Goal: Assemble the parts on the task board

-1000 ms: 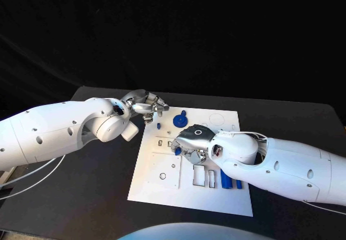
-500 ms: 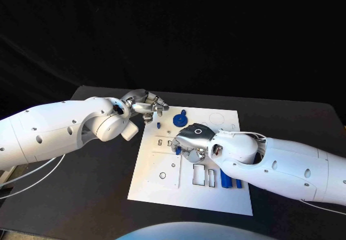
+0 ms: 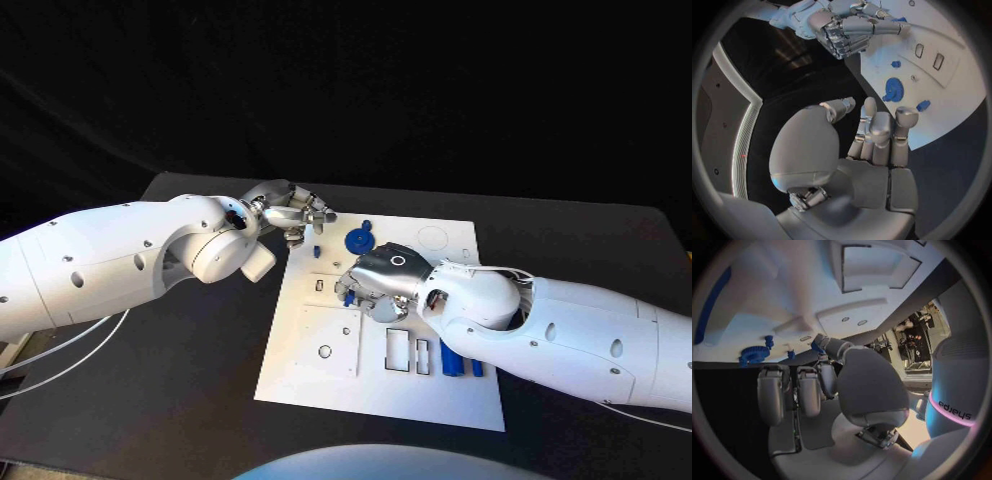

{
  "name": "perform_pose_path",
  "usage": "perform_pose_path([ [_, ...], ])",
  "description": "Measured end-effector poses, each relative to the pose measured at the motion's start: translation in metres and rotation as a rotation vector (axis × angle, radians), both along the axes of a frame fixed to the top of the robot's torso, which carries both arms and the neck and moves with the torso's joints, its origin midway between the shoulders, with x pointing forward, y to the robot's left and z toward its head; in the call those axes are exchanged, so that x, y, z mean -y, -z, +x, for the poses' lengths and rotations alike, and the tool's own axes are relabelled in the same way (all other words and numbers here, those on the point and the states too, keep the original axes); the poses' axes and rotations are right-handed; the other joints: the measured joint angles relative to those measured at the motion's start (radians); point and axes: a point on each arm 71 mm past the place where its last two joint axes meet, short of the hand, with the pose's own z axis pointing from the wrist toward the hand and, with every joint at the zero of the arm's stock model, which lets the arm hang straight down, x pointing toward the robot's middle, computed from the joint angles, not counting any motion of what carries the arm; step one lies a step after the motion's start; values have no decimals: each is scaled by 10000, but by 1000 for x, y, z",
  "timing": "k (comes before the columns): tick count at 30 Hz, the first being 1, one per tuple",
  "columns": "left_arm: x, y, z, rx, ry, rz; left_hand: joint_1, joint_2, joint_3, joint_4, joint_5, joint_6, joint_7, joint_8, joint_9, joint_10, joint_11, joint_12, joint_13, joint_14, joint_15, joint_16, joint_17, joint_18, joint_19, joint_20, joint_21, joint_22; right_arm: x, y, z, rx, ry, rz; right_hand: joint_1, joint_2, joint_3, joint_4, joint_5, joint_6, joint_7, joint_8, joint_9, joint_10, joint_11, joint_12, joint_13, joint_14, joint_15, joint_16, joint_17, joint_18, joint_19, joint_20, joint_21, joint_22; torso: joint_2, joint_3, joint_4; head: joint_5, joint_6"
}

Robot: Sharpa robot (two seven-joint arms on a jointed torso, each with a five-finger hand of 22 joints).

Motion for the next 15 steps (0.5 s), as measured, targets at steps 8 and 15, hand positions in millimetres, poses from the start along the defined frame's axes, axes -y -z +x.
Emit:
perform_pose_path([
  [8,0,0,0,-56,-26,33,0,0,0,0,0,0,0,0,-35,-36,35,0,-13,0,0,0,0,0,0,0,0,-2,-1,-1,0,72,161,171,-12,10,-99,-27,0,-2,-2,0,-5,0,0,0,-1,0,0,0,-1,0,0,0,82,-1,1,0,0,-1,-12],
  [15,0,1,0,-82,-32,46,0,0,0,0,0,0,-1,1,-47,-36,35,-42,-29,-36,36,0,-1,-1,0,0,0,-17,-5,-2,1,325,767,-34,-122,-101,-256,-4,1,52,-77,0,-9,106,-107,-1,-2,37,-37,-1,-2,0,0,0,200,-2,7,-12,4,-8,-35],
])
